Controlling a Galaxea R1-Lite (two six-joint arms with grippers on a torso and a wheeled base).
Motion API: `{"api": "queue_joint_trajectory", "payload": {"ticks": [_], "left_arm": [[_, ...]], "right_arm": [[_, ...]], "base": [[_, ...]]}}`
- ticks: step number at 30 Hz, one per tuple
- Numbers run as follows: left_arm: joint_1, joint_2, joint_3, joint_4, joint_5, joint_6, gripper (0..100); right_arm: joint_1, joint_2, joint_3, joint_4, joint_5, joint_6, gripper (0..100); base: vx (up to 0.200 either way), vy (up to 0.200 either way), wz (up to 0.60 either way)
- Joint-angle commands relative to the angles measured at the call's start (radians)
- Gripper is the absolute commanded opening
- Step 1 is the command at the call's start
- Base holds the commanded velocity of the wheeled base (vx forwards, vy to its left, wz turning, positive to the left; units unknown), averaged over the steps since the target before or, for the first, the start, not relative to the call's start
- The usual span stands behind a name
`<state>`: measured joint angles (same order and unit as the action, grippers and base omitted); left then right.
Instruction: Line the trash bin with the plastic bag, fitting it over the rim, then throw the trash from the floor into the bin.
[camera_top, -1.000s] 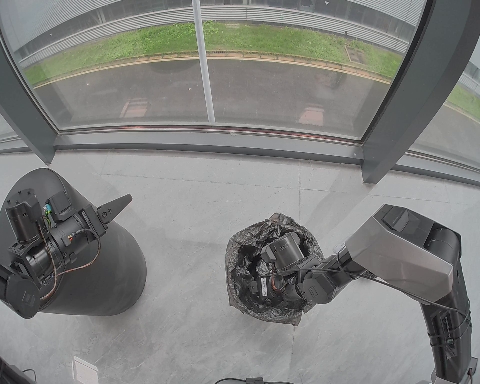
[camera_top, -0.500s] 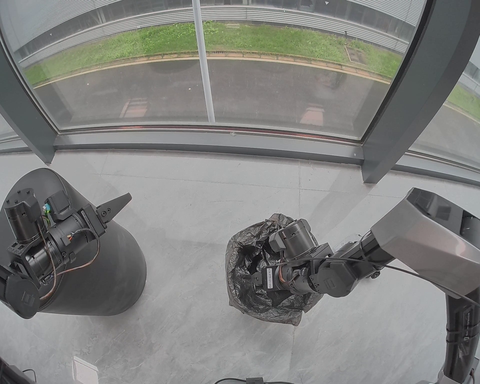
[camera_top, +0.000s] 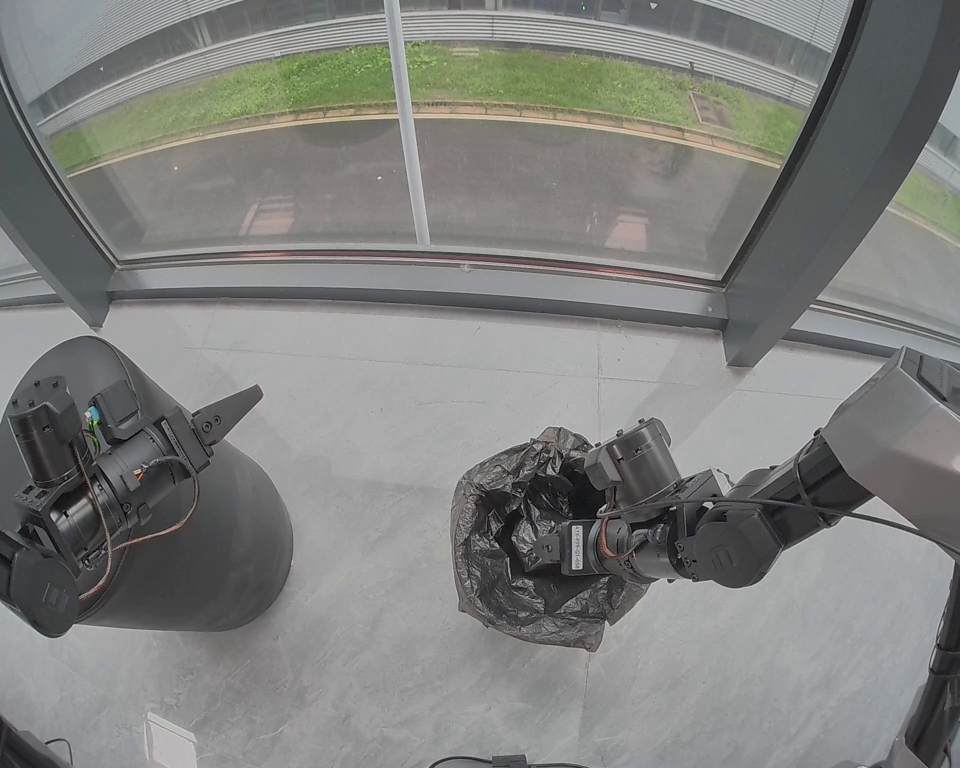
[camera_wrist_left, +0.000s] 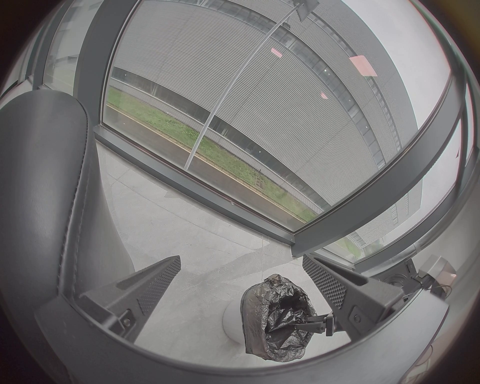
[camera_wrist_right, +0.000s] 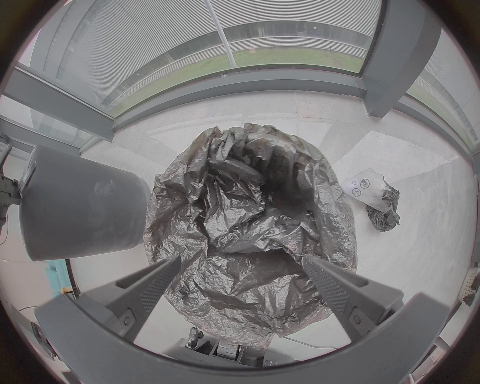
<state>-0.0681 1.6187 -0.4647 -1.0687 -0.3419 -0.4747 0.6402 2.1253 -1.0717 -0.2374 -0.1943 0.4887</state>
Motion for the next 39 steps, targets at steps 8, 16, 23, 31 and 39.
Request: {"api": "queue_joint_trajectory", "payload": {"ticks": [8,16,23,31,39], "left_arm": [[-0.001,0.006,0.000,0.000,0.000,0.001,100],[-0.001,0.010,0.000,0.000,0.000,0.001,100],[-0.001,0.009,0.000,0.000,0.000,0.001,100],[-0.001,-0.002,0.001,0.000,0.000,-0.001,100],[-0.055,-0.036,0.021,0.000,0.012,0.005,100]], "right_arm": [[-0.063,0.022,-0.007,-0.006,0.001,-0.002,100],[-0.099,0.036,0.006,-0.046,0.019,-0.002,100],[-0.070,-0.013,0.006,-0.048,0.022,0.008,100],[-0.034,-0.146,0.039,-0.037,0.019,0.019,100],[-0.160,-0.255,0.154,-0.046,0.018,0.013,100]], "base": [[0.000,0.000,0.00],[0.000,0.000,0.00],[0.000,0.000,0.00],[0.000,0.000,0.00],[0.000,0.000,0.00]]}}
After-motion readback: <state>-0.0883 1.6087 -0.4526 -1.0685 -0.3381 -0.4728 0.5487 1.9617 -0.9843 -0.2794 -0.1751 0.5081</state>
